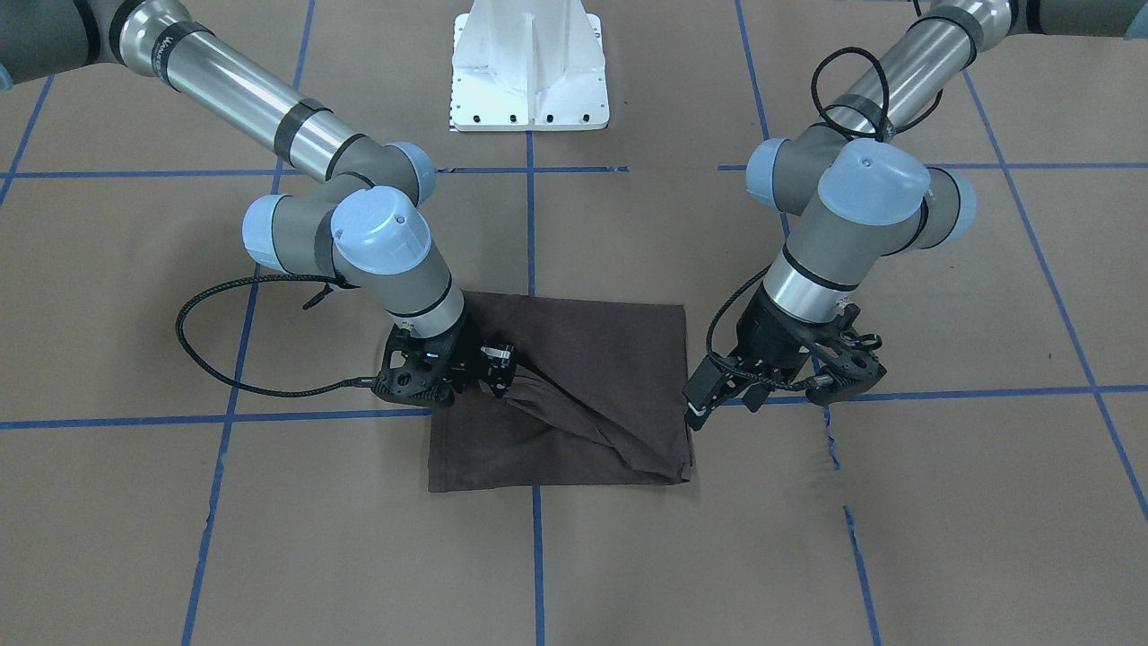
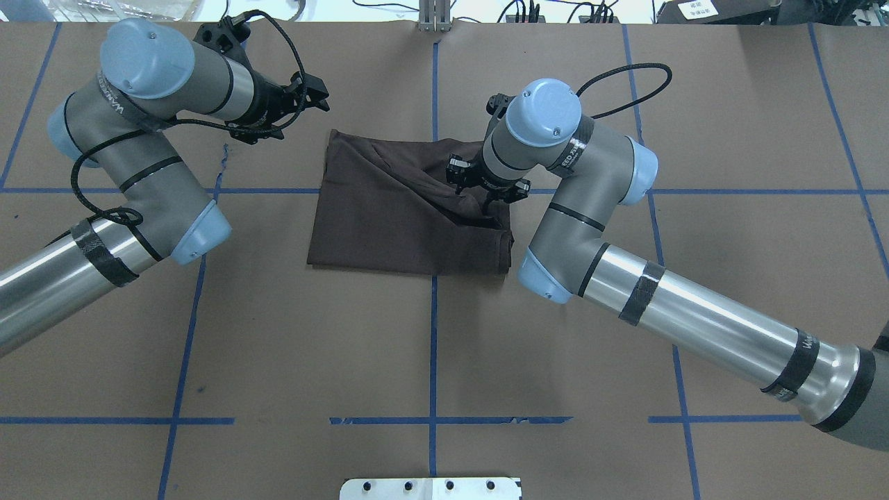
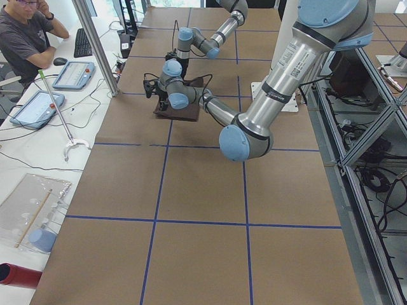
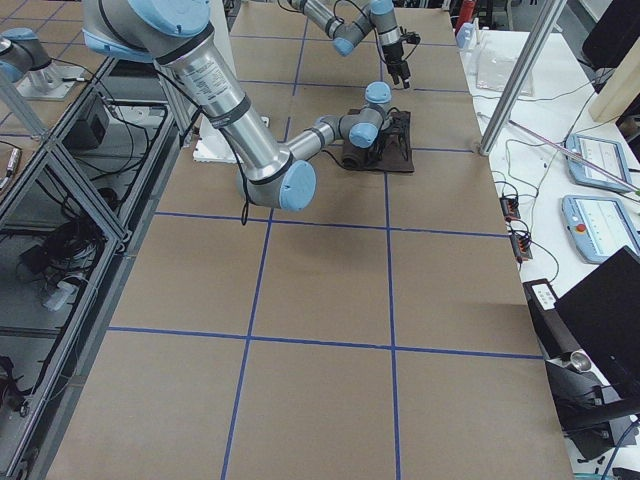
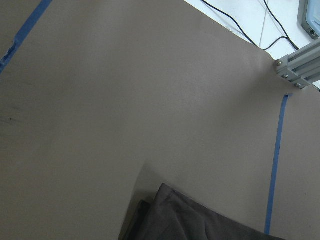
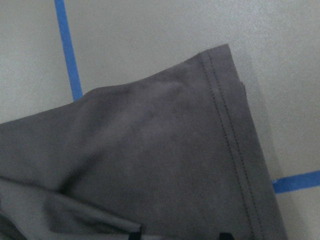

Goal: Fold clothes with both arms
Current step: 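Lower the right gripper onto the bunched fold and press it flat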

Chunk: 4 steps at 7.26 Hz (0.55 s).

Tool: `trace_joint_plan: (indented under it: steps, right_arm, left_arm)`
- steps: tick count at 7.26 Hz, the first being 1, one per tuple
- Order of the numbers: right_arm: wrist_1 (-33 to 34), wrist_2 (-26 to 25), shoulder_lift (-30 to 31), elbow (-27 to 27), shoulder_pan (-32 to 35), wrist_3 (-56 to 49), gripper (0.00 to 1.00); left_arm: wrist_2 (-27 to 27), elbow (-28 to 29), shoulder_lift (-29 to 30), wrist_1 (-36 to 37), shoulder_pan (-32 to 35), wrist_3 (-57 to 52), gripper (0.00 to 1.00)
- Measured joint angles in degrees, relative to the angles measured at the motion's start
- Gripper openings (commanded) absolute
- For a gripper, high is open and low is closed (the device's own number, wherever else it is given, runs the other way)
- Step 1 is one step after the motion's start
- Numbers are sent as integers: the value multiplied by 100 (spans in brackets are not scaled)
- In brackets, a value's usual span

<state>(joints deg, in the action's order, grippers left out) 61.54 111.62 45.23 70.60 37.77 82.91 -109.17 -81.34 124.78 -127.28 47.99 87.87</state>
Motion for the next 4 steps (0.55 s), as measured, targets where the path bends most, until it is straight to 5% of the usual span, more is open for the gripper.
trace_joint_plan:
  steps: [4]
  right_arm:
    - [1,134,27,15,-13,4,56]
  left_arm:
    - [-4,4,-9,11,0,-6,100]
